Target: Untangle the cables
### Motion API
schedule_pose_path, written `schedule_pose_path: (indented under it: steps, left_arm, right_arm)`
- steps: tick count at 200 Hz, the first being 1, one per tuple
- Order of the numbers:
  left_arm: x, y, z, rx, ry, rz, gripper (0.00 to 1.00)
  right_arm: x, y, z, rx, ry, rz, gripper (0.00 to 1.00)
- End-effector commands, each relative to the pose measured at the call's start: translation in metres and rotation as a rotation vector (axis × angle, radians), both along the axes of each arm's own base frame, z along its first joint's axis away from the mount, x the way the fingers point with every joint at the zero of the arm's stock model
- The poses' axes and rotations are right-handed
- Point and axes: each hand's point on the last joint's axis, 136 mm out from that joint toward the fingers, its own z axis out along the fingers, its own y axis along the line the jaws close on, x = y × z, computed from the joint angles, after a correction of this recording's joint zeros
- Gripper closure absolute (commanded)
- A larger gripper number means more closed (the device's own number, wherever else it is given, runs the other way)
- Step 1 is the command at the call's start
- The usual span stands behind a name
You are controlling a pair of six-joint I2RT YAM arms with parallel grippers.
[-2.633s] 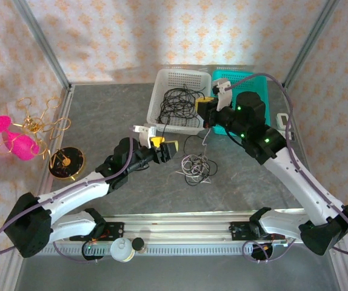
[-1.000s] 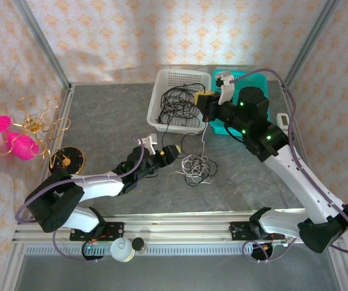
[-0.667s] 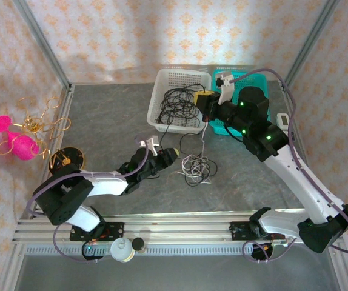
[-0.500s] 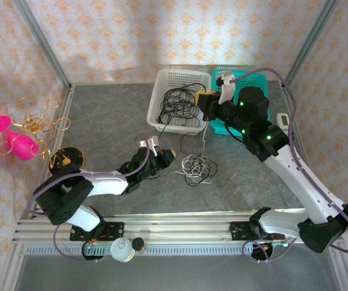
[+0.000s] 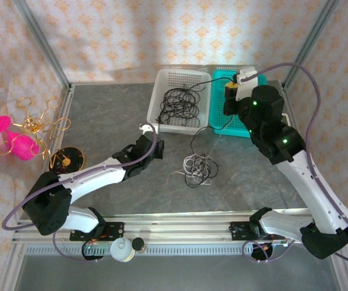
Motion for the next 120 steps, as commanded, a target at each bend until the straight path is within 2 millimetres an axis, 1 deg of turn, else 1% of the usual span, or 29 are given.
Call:
schedule_pose_path:
  steps: [1,28,42,54,70,120]
  left_arm:
    - [0.005,0.047,0.006,0.185,0.000,0.077,1.00]
    - [0.014,0.079,0.020,0.176,-0.033,0.158,1.00]
    - [0.018,0.091,0.027,0.161,-0.053,0.185,1.00]
    - [0.020,0.097,0.033,0.146,-0.070,0.200,1.00]
    - [0.022,0.103,0.035,0.133,-0.074,0.209,1.00]
    - [0.020,0.131,0.037,0.132,-0.080,0.275,1.00]
  right_arm:
    - [-0.007,-0.035,0.015,-0.026,-0.061,-0.128,1.00]
    - [-0.008,-0.048,0.017,-0.012,-0.073,-0.175,1.00]
    - [-0.008,-0.052,0.018,-0.007,-0.077,-0.195,1.00]
    - [-0.008,-0.054,0.019,-0.006,-0.078,-0.205,1.00]
    - [-0.008,-0.057,0.020,-0.005,-0.081,-0.220,1.00]
    - [-0.009,-0.061,0.024,0.011,-0.089,-0.234,1.00]
